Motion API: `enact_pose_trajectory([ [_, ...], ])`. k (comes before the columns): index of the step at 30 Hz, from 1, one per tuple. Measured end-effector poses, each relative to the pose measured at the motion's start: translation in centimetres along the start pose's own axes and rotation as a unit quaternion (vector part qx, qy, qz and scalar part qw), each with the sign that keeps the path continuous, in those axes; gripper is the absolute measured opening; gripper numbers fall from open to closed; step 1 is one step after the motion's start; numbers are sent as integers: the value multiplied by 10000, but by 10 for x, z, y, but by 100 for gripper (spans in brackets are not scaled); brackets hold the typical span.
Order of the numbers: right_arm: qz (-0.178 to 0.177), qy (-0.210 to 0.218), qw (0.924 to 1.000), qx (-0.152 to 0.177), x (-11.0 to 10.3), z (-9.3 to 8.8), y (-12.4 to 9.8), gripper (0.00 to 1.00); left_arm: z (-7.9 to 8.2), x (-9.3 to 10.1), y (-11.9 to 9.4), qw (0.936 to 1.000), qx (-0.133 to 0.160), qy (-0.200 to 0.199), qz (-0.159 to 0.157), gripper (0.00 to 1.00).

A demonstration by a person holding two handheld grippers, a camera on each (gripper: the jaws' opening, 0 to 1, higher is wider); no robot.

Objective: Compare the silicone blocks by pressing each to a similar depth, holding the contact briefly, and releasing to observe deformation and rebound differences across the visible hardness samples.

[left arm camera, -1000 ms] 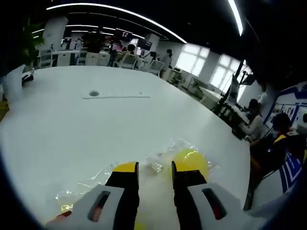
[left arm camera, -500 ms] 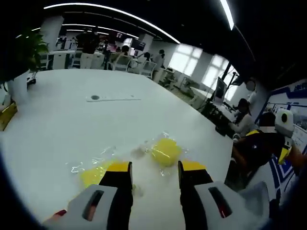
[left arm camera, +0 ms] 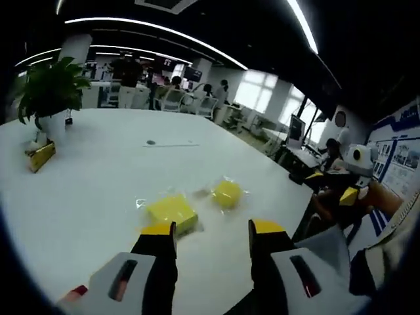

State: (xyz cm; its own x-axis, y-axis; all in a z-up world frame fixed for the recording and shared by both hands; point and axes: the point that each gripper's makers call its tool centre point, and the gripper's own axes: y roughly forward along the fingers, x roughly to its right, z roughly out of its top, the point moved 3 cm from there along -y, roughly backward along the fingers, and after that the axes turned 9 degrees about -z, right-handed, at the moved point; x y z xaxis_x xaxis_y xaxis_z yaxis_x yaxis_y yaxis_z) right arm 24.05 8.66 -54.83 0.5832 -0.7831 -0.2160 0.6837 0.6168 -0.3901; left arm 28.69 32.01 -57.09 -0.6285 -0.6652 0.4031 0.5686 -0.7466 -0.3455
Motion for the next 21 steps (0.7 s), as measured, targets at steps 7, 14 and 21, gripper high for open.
enact_pose_trajectory([
  [7,-140,146,9997,102,5,-3,0,70,-9,10,-32,9997,208,113,116,49],
  [14,-410,126,9989,191,12,-6,-8,63,-18,4,-54,9990,301,23,315,47],
  [21,-471,133,9986,190,14,-8,-11,68,-17,4,-54,9985,378,-130,365,51],
])
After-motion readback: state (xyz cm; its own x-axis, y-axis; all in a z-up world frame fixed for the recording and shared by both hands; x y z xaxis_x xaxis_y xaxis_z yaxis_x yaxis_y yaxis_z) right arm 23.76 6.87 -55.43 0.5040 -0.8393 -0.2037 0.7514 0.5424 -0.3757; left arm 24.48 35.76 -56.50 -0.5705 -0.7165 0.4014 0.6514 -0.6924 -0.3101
